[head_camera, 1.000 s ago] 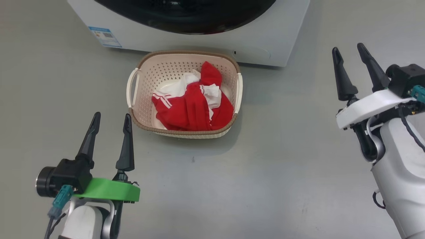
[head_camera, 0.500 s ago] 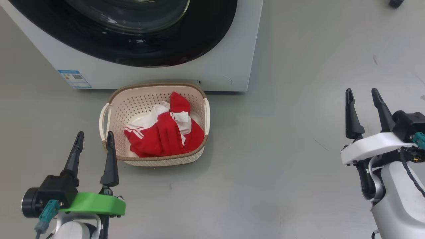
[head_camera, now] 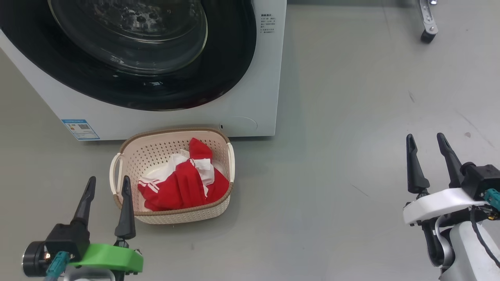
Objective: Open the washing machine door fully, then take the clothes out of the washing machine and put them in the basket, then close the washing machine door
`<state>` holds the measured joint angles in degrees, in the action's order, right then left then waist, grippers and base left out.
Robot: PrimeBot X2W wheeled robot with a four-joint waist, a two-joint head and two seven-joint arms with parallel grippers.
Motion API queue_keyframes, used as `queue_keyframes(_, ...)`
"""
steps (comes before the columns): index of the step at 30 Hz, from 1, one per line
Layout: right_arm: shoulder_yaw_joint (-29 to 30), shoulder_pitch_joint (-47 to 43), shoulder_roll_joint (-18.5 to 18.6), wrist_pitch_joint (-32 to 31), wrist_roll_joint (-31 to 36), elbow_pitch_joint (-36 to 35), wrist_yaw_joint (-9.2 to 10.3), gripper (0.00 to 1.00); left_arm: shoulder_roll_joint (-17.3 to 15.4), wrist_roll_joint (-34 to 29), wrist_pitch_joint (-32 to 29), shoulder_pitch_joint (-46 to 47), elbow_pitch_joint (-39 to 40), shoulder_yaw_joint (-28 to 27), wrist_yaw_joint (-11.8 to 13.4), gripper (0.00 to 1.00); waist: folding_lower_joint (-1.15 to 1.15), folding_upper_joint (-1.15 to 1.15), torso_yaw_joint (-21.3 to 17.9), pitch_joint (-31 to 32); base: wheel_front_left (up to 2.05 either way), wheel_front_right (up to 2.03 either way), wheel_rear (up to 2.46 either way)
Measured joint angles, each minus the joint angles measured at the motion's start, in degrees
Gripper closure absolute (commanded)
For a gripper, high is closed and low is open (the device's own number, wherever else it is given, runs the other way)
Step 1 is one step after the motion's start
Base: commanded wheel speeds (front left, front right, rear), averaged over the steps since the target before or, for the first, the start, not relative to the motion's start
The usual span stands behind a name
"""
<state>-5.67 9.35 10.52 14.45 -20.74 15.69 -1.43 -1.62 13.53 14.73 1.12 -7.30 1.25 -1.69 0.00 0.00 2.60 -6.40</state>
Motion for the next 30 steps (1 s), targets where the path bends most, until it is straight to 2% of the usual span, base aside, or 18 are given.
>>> queue_keyframes(12,-0.12,-4.22,-2.04,0.00,2.76,-1.63,0.00,0.00,-0.07,-1.03,0.00,-2.71,-1.18,-0.64,-0.23,0.00,0.00,0.00,0.55,3.38,0.00,0.00,0.00)
queue_keyframes(30,1.24,-5.78,-3.39,0.00,4.05,-3.74,-0.26,0.00,-0.10,-1.51,0.00,-3.02,-0.21,-0.88,-1.15,0.00,0.00,0.00,0.77,3.59,0.00,0.00,0.00)
